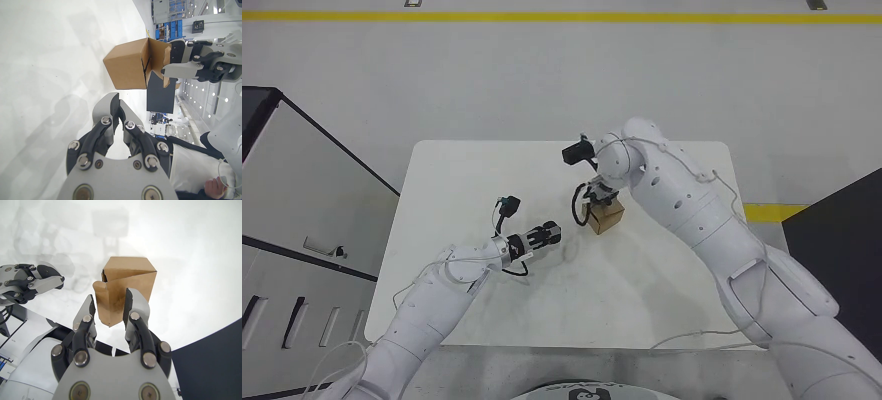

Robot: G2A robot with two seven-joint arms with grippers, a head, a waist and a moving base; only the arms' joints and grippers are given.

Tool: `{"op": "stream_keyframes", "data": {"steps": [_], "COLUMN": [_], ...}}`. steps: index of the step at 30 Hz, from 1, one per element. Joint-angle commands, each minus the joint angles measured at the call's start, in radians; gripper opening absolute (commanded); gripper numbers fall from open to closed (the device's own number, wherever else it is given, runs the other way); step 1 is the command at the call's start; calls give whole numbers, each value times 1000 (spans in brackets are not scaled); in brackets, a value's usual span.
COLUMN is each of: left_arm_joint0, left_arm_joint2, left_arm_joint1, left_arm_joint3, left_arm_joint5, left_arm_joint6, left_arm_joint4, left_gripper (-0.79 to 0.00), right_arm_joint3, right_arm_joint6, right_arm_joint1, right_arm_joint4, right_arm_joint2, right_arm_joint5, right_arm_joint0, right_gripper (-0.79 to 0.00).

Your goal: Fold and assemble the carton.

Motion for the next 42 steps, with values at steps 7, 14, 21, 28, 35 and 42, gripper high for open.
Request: {"op": "stream_keyframes", "data": {"steps": [7, 14, 21, 28, 35, 42], "left_arm_joint0": [0, 0, 0, 0, 0, 0], "left_arm_joint2": [0, 0, 0, 0, 0, 0], "left_arm_joint1": [0, 0, 0, 0, 0, 0], "left_arm_joint3": [0, 0, 0, 0, 0, 0], "left_arm_joint5": [0, 0, 0, 0, 0, 0], "left_arm_joint6": [0, 0, 0, 0, 0, 0], "left_arm_joint4": [0, 0, 0, 0, 0, 0], "left_gripper": [-785, -785, -785, -785, -785, -785], "right_arm_joint3": [18, -2, -12, 7, 23, 24], "right_arm_joint6": [-19, -15, -7, -8, -6, 3], "right_arm_joint1": [16, 22, 13, -2, -18, -30], "right_arm_joint4": [63, 14, -35, -64, -99, -147], "right_arm_joint2": [68, 58, 21, -15, -47, -75], "right_arm_joint5": [-20, -10, 3, 13, 28, 47], "right_arm_joint0": [-20, -30, -25, -9, 5, 12], "right_gripper": [-489, -551, -603, -730, -606, -606]}}
